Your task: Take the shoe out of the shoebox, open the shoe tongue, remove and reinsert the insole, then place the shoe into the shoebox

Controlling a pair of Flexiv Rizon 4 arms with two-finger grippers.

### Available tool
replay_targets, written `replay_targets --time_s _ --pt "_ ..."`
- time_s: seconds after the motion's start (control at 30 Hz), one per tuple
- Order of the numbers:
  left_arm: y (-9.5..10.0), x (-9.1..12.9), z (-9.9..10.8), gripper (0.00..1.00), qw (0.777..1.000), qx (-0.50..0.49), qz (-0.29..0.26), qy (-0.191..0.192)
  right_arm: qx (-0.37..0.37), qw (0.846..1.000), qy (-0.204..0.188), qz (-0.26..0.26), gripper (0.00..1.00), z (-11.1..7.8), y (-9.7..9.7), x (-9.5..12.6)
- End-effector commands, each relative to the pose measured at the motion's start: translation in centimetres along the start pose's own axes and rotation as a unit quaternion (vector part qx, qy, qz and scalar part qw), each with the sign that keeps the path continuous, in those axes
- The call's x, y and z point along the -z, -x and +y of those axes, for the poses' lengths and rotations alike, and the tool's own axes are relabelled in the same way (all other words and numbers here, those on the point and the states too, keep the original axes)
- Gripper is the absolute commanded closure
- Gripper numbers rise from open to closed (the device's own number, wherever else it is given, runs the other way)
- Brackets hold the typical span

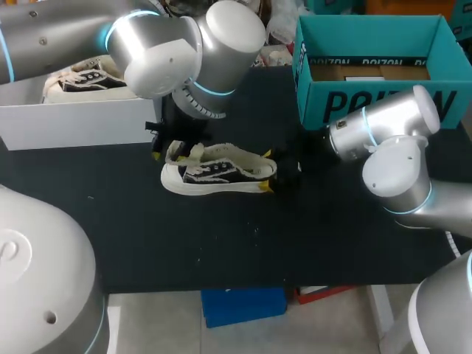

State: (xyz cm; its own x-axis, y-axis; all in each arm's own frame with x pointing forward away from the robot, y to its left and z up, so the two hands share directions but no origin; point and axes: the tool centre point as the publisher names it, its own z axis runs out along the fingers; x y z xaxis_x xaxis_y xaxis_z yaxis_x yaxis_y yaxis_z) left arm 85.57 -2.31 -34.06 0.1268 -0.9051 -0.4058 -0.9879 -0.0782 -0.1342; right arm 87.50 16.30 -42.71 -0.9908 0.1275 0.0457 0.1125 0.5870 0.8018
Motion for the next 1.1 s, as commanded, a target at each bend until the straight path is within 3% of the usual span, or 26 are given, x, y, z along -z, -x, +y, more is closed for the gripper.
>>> replay_targets --time_s 0.03,0.33,0.63,0.67,0.73,0.8,0.93,1.0,1.07,1.1 --pt "0.2 -0.7 0.0 0.56 1.000 0.000 -0.002 0.006 -0.001 1.000 -0.002 -0.001 1.00 -0.1 0.0 0.0" --pt "0.3 0.0 -0.4 0.55 1.000 -0.001 -0.002 -0.002 -0.001 1.000 -0.002 -0.001 1.00 -0.1 0.0 0.0" --pt "1.2 4.2 -1.7 0.57 0.997 -0.032 0.039 -0.056 -0.001 1.000 -0.002 -0.001 1.00 -0.1 0.0 0.0" --pt "1.2 4.9 -1.8 0.63 0.996 -0.044 0.047 -0.065 -0.001 1.000 -0.002 -0.001 1.00 -0.1 0.0 0.0" --pt "1.0 6.0 -2.0 0.96 0.992 -0.073 0.067 -0.082 -0.001 1.000 -0.002 -0.001 1.00 -0.1 0.0 0.0" --pt "0.6 7.3 -2.2 1.00 0.980 -0.132 0.110 -0.097 -0.001 1.000 -0.002 -0.001 1.00 -0.1 0.0 0.0" --pt "-0.9 9.4 -2.3 1.00 0.927 -0.281 0.222 -0.111 -0.001 1.000 -0.002 -0.001 1.00 -0.1 0.0 0.0" --pt "-1.8 9.7 -2.4 1.00 0.866 -0.377 0.318 -0.083 -0.001 1.000 -0.002 -0.001 1.00 -0.1 0.0 0.0" --pt "-3.0 9.6 -2.2 1.00 0.810 -0.457 0.359 -0.075 -0.001 1.000 -0.002 -0.001 1.00 -0.1 0.0 0.0" --pt "-3.4 9.7 -2.1 1.00 0.764 -0.504 0.399 -0.061 -0.001 1.000 -0.002 -0.001 1.00 -0.1 0.0 0.0"
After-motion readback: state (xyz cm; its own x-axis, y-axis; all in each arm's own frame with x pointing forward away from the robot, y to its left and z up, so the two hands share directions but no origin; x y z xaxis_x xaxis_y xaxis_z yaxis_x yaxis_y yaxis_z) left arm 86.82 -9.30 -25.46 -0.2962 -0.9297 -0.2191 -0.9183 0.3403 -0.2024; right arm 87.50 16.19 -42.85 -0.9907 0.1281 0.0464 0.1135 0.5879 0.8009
